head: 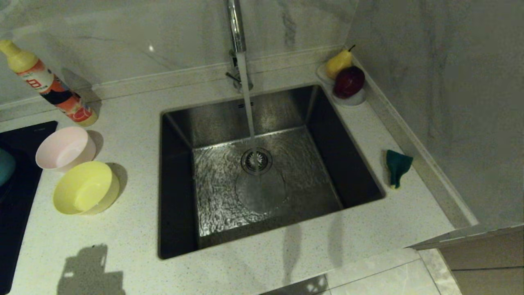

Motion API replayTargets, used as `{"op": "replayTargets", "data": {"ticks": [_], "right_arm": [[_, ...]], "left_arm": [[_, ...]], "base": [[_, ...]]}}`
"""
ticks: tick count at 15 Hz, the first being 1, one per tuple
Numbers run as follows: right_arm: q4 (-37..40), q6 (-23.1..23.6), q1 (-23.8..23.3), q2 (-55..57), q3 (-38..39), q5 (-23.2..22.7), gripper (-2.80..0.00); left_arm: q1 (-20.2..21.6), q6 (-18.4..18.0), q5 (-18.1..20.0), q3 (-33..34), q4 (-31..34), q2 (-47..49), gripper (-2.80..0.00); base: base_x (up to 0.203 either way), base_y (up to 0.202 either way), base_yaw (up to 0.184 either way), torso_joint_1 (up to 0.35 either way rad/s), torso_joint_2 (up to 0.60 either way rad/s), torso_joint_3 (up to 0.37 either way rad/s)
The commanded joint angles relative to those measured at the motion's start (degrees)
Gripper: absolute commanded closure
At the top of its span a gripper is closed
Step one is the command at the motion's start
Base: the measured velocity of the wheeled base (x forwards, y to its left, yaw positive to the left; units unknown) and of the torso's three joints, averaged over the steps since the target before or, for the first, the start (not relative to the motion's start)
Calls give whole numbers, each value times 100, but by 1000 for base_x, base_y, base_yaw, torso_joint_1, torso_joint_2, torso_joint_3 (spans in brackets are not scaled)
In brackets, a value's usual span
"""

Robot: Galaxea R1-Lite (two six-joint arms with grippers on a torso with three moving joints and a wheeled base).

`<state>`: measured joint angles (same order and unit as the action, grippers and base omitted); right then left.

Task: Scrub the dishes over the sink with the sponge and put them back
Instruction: Turn off the faucet

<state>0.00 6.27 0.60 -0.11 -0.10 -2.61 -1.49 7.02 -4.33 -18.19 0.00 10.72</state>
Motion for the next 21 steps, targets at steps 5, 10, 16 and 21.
{"op": "replayTargets", "data": {"ticks": [5, 10, 16, 21], "right_arm": [[0, 6, 2, -15, 1, -3, 0], [0, 6, 2, -15, 1, -3, 0], [0, 6, 2, -15, 1, -3, 0], [0, 6, 2, -15, 1, -3, 0]], "left_arm": [[-26, 1227, 779, -2670, -30, 3674, 0], [-185, 2165, 1942, -5185, 0, 6307, 0], [-676, 3017, 2703, -6748, -37, 8094, 0], [-1124, 3458, 2760, -7258, -536, 8986, 0]], "base": [[0, 0, 0, 0, 0, 0], [0, 0, 0, 0, 0, 0], [0, 0, 0, 0, 0, 0], [0, 0, 0, 0, 0, 0]]}}
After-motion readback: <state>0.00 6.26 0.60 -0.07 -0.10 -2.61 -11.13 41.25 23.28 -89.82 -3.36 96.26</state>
